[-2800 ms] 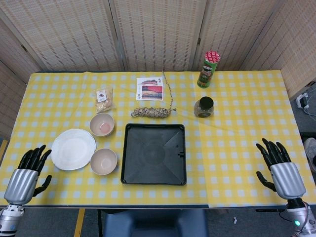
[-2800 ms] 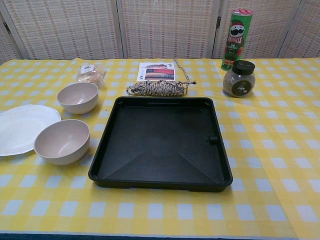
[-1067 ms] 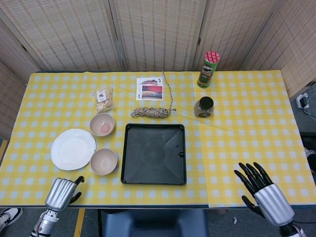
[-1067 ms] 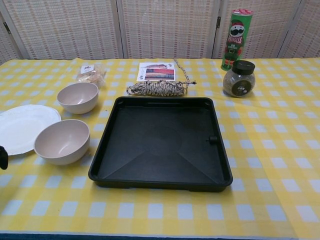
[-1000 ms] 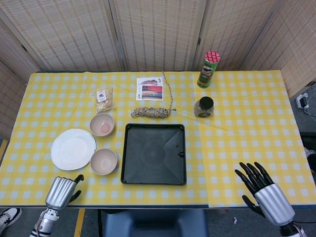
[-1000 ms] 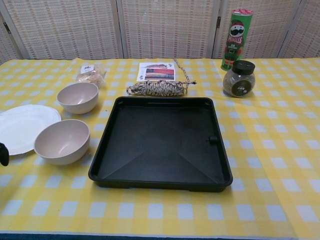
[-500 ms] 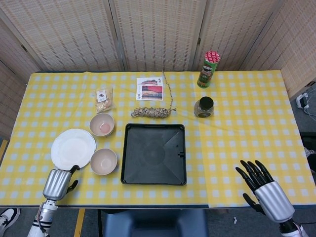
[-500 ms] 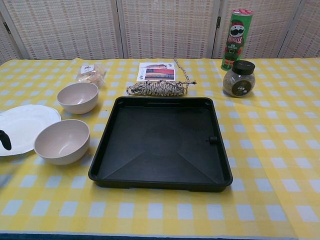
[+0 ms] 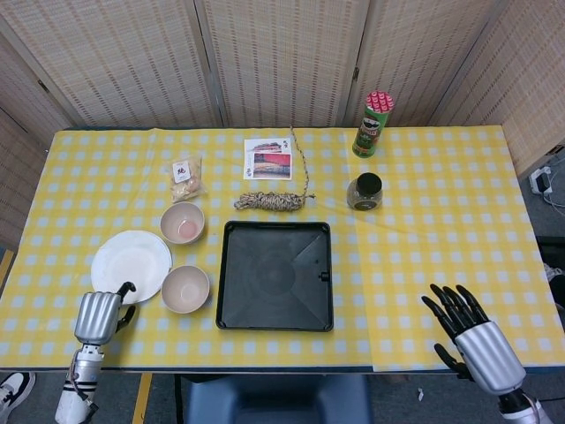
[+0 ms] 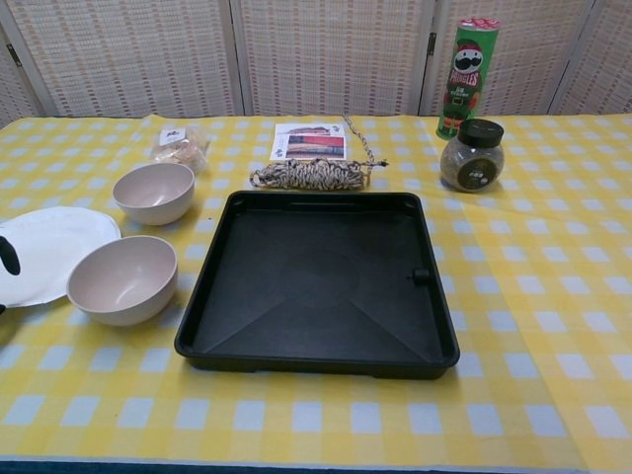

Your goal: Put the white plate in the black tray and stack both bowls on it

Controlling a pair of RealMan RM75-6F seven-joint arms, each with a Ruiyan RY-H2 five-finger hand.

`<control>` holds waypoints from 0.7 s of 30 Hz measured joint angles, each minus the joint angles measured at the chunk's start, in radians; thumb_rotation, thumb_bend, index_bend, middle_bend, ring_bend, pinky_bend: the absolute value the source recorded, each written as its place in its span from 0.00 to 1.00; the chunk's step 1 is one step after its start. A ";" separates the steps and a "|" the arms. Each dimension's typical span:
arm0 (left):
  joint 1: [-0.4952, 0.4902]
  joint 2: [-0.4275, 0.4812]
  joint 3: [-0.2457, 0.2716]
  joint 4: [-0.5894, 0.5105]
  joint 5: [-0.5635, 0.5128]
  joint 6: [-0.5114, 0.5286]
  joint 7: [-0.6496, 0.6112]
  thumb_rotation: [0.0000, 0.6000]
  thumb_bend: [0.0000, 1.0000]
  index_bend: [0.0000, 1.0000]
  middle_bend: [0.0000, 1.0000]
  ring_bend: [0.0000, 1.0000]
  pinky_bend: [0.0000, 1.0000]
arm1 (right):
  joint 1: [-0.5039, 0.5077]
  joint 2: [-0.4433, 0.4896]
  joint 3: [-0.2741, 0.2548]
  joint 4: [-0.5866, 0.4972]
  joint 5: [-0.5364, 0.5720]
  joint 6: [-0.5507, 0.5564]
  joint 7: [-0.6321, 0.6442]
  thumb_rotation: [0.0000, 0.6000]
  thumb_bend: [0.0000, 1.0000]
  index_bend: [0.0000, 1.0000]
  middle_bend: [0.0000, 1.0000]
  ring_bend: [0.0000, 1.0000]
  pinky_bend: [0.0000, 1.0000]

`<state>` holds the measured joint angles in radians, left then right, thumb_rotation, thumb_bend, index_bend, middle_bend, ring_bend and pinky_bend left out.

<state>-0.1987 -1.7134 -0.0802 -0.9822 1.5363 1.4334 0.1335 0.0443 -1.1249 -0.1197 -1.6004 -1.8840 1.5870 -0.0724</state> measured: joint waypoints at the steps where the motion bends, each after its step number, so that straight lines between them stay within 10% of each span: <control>1: -0.004 -0.002 -0.004 0.004 -0.009 -0.007 -0.001 1.00 0.34 0.47 1.00 1.00 1.00 | -0.002 0.000 0.001 0.000 0.000 0.005 0.002 1.00 0.37 0.00 0.00 0.00 0.00; 21: 0.003 0.011 0.010 -0.020 -0.068 -0.045 0.020 1.00 0.34 0.45 1.00 1.00 1.00 | -0.001 0.005 0.000 -0.006 0.002 -0.012 -0.008 1.00 0.37 0.00 0.00 0.00 0.00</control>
<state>-0.1958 -1.7022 -0.0706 -1.0024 1.4682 1.3889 0.1539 0.0438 -1.1197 -0.1199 -1.6066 -1.8820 1.5749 -0.0804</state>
